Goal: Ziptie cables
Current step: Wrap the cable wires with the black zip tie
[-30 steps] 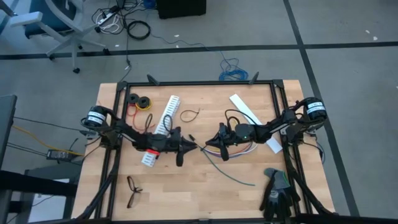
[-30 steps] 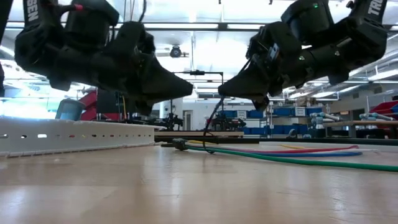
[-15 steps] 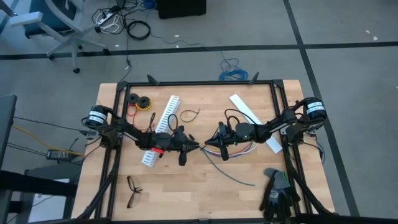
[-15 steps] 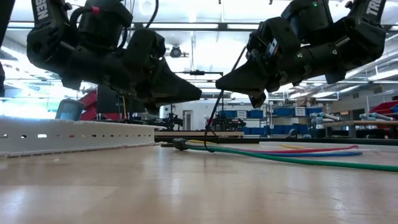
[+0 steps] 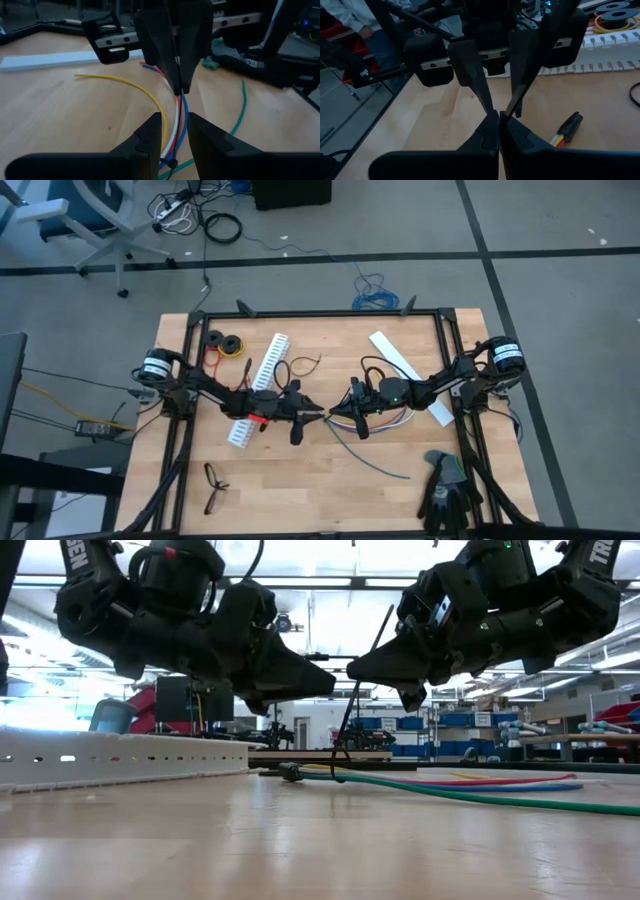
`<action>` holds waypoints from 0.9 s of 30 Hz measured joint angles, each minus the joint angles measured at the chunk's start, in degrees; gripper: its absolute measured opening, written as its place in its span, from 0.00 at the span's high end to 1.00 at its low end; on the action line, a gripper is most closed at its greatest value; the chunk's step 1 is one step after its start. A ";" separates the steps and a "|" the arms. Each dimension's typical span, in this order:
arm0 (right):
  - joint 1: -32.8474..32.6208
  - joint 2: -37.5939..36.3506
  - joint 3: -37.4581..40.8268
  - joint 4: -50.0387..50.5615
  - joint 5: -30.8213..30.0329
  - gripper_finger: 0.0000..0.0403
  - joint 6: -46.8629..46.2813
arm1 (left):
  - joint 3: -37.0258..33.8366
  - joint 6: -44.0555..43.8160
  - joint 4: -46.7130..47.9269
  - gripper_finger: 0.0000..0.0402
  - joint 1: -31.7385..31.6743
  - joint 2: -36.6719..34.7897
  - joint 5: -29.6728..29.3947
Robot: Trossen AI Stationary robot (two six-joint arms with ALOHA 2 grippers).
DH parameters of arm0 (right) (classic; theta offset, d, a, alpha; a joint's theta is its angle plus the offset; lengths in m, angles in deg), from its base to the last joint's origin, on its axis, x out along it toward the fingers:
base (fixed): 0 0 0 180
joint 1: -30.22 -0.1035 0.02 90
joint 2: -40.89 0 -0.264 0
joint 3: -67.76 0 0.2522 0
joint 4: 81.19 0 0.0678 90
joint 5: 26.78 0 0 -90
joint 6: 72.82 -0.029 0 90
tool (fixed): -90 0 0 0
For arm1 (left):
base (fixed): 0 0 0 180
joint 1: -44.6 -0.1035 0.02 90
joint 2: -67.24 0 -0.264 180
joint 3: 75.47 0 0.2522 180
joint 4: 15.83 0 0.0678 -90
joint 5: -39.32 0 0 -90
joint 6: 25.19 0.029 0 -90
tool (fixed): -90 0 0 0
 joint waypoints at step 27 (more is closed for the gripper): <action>0.04 0.00 0.00 -0.13 0.11 1.00 1.46 | 6.03 -2.11 -2.48 0.84 -0.85 11.13 5.67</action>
